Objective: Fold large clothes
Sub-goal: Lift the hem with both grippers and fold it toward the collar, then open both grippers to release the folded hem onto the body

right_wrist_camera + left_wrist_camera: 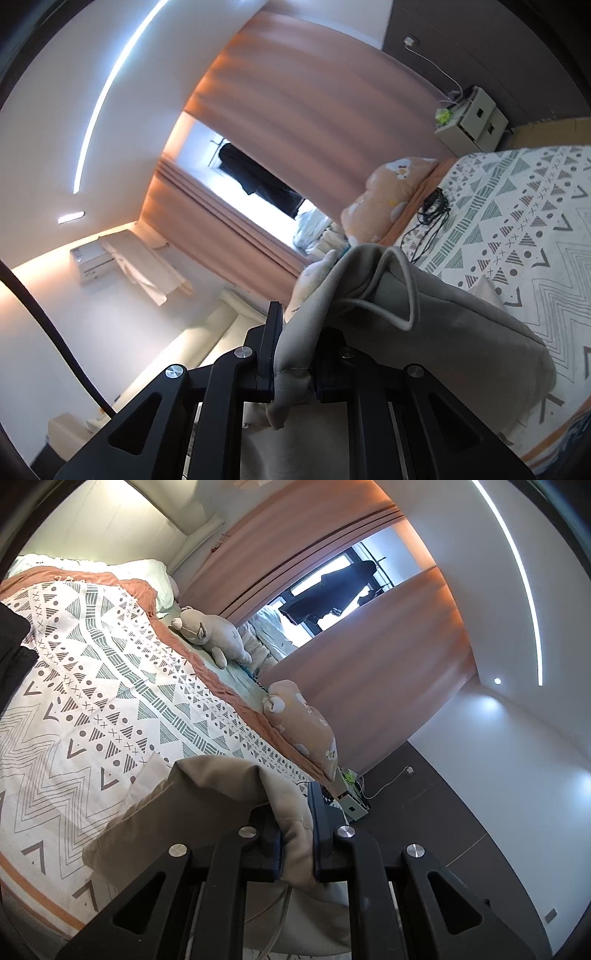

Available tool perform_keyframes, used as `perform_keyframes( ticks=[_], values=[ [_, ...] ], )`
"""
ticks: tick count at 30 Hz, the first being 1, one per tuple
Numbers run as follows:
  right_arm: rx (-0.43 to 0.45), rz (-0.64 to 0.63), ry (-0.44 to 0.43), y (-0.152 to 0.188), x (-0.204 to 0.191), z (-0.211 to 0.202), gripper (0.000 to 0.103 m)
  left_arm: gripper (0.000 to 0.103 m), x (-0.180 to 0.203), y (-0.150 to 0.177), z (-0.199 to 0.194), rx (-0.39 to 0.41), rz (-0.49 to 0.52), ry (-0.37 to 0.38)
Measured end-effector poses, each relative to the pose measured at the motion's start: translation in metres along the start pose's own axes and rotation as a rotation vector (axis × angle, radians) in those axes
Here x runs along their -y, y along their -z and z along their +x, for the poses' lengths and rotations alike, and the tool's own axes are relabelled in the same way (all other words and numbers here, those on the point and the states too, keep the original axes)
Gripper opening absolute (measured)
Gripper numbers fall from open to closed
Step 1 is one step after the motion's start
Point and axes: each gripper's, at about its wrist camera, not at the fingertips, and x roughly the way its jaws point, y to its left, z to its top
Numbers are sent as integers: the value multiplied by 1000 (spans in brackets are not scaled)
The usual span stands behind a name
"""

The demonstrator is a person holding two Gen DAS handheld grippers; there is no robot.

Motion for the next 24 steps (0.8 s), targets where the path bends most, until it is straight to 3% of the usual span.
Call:
perform_keyframes(
  ticks=[4,8,24],
  values=[
    [18,113,28,-6,15,40,11,14,-15,-12,49,-18,-32,-22],
    [20,204,84,-4,27,73,11,14,-33,-18,97,-69,-82,-91],
    [-85,243,311,8,46,148,15,14,-118,1,223,-267,-203,-237]
  ],
)
